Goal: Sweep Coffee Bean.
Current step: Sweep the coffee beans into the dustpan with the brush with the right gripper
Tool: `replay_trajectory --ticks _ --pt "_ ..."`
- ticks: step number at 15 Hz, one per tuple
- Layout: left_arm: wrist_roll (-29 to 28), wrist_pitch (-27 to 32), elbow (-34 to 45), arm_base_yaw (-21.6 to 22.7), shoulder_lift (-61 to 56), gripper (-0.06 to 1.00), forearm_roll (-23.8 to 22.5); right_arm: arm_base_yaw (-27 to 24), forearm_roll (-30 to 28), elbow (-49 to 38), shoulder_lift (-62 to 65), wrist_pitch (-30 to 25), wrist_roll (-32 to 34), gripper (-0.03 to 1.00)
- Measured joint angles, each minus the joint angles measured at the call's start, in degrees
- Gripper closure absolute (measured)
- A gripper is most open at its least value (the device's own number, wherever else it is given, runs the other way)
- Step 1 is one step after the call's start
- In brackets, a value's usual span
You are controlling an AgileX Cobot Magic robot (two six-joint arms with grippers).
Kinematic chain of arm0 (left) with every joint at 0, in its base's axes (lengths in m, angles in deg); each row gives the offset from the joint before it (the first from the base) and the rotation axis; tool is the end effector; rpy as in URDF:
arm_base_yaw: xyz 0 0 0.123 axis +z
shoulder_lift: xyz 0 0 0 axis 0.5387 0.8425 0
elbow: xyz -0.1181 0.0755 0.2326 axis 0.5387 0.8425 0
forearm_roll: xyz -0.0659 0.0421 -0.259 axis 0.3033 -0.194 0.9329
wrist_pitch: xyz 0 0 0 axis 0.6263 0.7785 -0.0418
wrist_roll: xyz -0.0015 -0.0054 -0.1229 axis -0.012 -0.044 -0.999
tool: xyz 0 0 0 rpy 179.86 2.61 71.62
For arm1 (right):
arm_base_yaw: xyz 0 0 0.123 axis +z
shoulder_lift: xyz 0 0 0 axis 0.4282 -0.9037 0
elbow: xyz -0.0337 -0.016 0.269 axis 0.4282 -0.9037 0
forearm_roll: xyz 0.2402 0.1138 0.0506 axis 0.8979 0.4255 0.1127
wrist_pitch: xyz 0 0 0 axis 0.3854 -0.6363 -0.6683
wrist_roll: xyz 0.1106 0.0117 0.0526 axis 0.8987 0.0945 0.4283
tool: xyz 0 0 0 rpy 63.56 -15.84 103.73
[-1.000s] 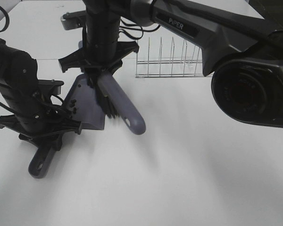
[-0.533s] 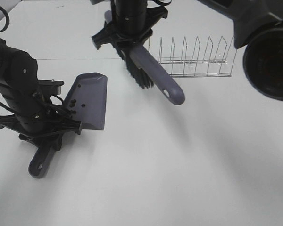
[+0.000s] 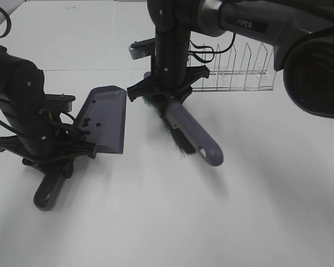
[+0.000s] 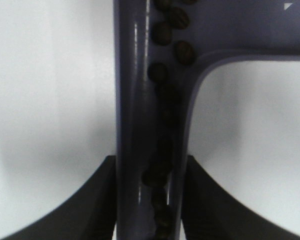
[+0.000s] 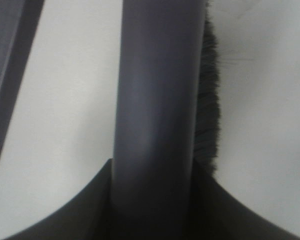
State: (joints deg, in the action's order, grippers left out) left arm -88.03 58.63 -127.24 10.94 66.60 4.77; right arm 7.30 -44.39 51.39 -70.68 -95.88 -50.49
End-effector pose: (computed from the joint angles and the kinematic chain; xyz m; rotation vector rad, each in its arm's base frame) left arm 0.3275 -0.1275 0.0260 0.1266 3.0841 0.0025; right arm 0.4448 0.2799 0.0853 -0.6209 2.9378 0.0231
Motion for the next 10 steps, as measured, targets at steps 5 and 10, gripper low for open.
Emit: replay_trajectory --ticks 5,10 --pt "0.00 0.00 0.00 0.00 0.00 0.59 0.00 4.76 8.14 11.23 -4.87 -0.97 -1.38 0.66" --pt "0.00 0.00 0.00 0.00 0.00 0.59 0.00 6.47 1.15 14.78 -3.09 -1.20 -0.40 0.66"
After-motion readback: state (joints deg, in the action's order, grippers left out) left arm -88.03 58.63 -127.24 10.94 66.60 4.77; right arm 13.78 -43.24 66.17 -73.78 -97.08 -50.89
